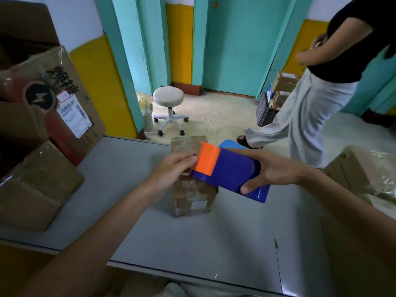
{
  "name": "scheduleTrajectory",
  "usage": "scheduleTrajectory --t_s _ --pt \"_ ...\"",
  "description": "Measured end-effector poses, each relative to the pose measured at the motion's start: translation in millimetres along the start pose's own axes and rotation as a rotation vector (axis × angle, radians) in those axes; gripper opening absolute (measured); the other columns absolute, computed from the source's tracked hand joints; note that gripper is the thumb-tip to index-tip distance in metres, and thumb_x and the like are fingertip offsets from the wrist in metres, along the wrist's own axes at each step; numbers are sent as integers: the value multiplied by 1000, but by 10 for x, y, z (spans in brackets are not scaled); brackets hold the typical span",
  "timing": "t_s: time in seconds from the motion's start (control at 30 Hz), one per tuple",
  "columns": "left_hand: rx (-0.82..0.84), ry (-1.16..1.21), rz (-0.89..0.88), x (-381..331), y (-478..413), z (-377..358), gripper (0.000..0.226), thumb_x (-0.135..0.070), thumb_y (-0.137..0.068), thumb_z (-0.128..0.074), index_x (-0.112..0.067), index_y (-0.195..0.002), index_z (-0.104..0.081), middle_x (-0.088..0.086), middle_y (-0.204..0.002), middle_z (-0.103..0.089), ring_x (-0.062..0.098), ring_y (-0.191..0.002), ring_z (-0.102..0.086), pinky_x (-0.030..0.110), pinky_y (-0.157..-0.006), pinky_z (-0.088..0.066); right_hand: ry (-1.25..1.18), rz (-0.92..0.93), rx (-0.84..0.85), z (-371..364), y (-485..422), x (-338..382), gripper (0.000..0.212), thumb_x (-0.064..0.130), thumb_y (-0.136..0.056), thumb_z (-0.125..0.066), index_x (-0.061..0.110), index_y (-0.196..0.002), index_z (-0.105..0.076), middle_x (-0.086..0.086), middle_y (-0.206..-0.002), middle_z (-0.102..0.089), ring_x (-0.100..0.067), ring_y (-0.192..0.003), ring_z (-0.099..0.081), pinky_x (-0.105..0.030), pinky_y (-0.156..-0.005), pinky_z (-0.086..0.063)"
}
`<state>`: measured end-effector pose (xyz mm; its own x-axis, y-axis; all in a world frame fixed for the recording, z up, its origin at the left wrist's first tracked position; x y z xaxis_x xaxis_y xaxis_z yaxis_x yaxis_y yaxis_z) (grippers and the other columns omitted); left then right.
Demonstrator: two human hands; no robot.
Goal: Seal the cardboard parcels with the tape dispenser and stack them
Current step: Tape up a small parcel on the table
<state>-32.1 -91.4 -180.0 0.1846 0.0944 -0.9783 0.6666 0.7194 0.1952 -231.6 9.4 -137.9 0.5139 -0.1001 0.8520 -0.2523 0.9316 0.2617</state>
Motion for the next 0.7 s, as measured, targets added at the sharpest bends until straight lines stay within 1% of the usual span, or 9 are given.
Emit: scheduleTrajectory --t_s 0.07,0.17,0.27,0.33,0.37,0.43,0.53,0.63,0.7 --pt "-35 140 0 -7 63 30 20 -20 -93 -50 -14 -105 -65 0 -86 -69 12 -80 -63 25 -71 -52 14 17 1 -29 -36 51 72 20 -67 -78 40 -127 -44 15 -107 -65 -8 -97 -64 -21 -76 -52" --pt "-9 296 107 75 134 89 22 -32 -81 -57 -13 -88 -67 2 -81 -68 13 -73 -62 23 -62 -52 42 28 38 -78 -85 86 73 22 -67 -79 39 -130 -44 11 -110 -63 -13 -100 -63 -30 -80 -55" --pt "19 419 248 132 219 115 24 -37 -72 -59 -14 -73 -66 1 -67 -66 11 -60 -61 21 -54 -51 63 29 84 -118 -93 133 75 23 -68 -79 39 -132 -43 12 -113 -61 -12 -102 -62 -33 -83 -55" --pt "-2 357 266 186 258 104 21 -31 -82 -57 -14 -72 -63 -2 -60 -63 7 -54 -57 19 -51 -47 109 45 117 -165 -106 183 76 24 -69 -79 39 -133 -41 13 -115 -60 -10 -104 -61 -33 -86 -55" --pt "-40 316 266 201 274 95 22 -24 -90 -53 -14 -72 -60 -4 -56 -61 5 -50 -56 18 -50 -45 137 51 128 -192 -119 203 77 26 -69 -79 39 -135 -40 14 -117 -59 -9 -105 -60 -33 -86 -55" --pt "-140 232 250 248 288 96 31 -12 -97 -44 -14 -68 -55 -6 -51 -58 3 -46 -53 17 -50 -43 175 52 135 -228 -147 223 78 30 -69 -78 40 -135 -39 13 -118 -59 -10 -106 -59 -35 -87 -54" --pt "-270 70 125 257 305 110 31 -7 -94 -46 -11 -66 -57 2 -59 -55 11 -55 -49 17 -50 -39 188 51 135 -253 -167 207 78 30 -68 -79 40 -135 -40 12 -116 -60 -11 -105 -60 -39 -86 -55" --pt "-379 -78 9 289 319 151 32 -8 -93 -51 -19 -67 -66 -7 -59 -63 8 -59 -53 22 -57 -41 153 46 144 -257 -162 204 76 29 -68 -79 40 -134 -41 13 -115 -60 -12 -104 -60 -34 -85 -55" --pt "-444 -97 -26 310 353 164 31 -8 -91 -54 -22 -66 -67 -10 -60 -66 9 -61 -57 27 -62 -43 150 42 151 -277 -158 184 75 31 -67 -79 41 -132 -42 14 -114 -61 -11 -103 -60 -33 -84 -55"
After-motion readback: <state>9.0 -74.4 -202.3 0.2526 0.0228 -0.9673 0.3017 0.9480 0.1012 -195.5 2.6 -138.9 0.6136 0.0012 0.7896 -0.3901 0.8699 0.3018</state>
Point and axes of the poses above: each hand's wrist, its own y-axis away from the middle knuckle, its own z-axis out of the back of the hand, x = y × z, the point moved 3 cm from there along -y, towards the middle knuckle
